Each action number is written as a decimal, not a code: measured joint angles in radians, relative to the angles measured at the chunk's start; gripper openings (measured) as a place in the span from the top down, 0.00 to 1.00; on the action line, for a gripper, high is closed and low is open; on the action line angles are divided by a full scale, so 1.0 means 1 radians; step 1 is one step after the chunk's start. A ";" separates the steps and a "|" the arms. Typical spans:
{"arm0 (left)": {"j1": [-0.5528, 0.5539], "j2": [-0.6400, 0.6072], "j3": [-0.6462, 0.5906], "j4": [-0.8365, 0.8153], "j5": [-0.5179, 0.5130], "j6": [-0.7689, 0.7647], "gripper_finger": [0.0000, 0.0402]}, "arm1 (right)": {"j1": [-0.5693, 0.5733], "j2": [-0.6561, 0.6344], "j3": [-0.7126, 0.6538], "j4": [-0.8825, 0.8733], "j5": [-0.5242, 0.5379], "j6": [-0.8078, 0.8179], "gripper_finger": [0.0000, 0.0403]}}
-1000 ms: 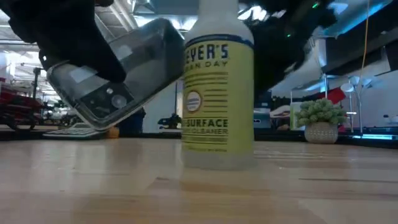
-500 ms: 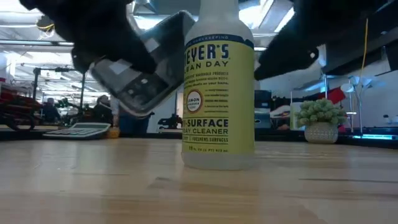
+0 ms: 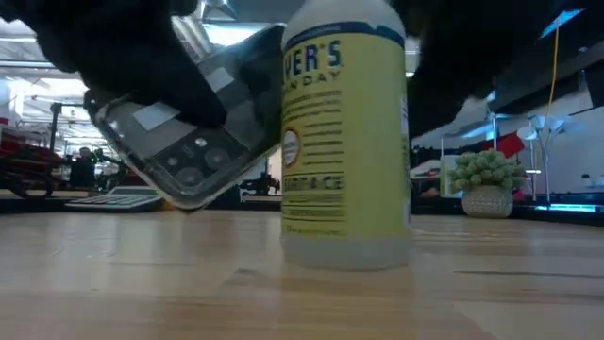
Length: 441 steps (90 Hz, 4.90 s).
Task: Apply microfiber cloth
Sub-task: Spray the back screen of the black cellphone using the spray bottle
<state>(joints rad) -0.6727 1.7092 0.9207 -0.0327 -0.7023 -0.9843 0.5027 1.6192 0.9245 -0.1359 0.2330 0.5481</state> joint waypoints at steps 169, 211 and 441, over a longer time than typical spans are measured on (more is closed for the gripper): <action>-0.044 0.003 0.001 0.224 -0.039 0.047 0.96 | 0.137 -0.135 -0.001 -0.105 0.213 0.139 0.44; 0.037 0.068 0.001 0.347 0.059 0.102 0.96 | 0.267 0.078 -0.003 0.088 0.358 0.237 0.44; 0.156 -0.147 0.000 0.130 -0.014 0.240 0.96 | 0.254 0.068 0.050 0.457 0.587 -0.294 0.07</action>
<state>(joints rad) -0.5171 1.5620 0.9211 0.0976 -0.7166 -0.7439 0.7566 1.6876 0.9744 0.3208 0.8202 0.2539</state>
